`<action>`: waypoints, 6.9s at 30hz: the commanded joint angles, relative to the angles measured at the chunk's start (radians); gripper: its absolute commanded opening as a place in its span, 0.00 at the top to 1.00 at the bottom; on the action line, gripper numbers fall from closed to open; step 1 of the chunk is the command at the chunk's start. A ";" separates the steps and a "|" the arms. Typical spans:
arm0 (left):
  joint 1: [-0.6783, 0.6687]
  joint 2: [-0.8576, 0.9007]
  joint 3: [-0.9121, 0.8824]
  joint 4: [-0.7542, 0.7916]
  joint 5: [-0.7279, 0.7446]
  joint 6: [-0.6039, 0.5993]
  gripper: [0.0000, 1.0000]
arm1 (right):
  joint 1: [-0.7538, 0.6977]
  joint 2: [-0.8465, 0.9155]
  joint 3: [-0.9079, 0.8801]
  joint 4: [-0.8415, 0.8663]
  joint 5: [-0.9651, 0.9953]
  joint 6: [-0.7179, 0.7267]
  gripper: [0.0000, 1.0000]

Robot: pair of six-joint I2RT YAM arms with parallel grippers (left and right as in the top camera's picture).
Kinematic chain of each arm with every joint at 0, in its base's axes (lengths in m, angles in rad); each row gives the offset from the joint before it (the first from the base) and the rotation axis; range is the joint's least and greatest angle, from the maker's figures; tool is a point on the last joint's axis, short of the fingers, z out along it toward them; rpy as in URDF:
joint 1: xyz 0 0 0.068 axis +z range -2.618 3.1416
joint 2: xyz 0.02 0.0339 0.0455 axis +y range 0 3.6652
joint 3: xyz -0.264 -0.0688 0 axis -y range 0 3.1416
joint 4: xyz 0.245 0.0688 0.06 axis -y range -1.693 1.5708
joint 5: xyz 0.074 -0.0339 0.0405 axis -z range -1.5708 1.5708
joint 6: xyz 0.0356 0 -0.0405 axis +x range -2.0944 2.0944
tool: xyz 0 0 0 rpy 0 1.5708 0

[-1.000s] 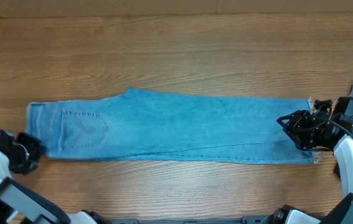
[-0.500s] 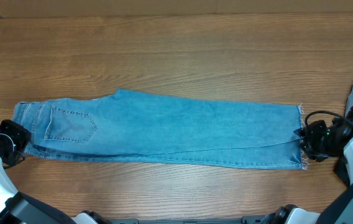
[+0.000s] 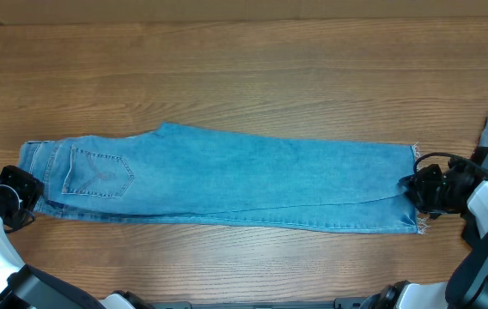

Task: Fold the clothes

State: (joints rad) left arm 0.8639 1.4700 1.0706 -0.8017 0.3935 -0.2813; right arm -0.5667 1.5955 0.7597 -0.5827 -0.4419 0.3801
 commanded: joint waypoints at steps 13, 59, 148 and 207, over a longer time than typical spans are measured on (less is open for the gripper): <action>0.000 -0.020 0.023 -0.009 0.042 0.004 0.96 | 0.001 0.000 -0.007 0.005 -0.008 -0.006 0.96; -0.179 -0.012 0.414 -0.046 -0.111 0.043 0.96 | -0.037 -0.158 0.349 -0.112 -0.128 0.175 0.96; -0.354 0.271 0.512 -0.005 -0.162 0.017 0.07 | 0.179 0.218 0.348 0.218 -0.040 0.013 0.28; -0.394 0.175 0.512 -0.212 -0.149 0.080 0.10 | 0.110 0.143 0.356 0.391 0.051 0.195 0.96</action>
State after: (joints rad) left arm 0.4770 1.6726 1.5627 -1.0172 0.2359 -0.2279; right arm -0.4385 1.7813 1.1084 -0.1520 -0.4118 0.6060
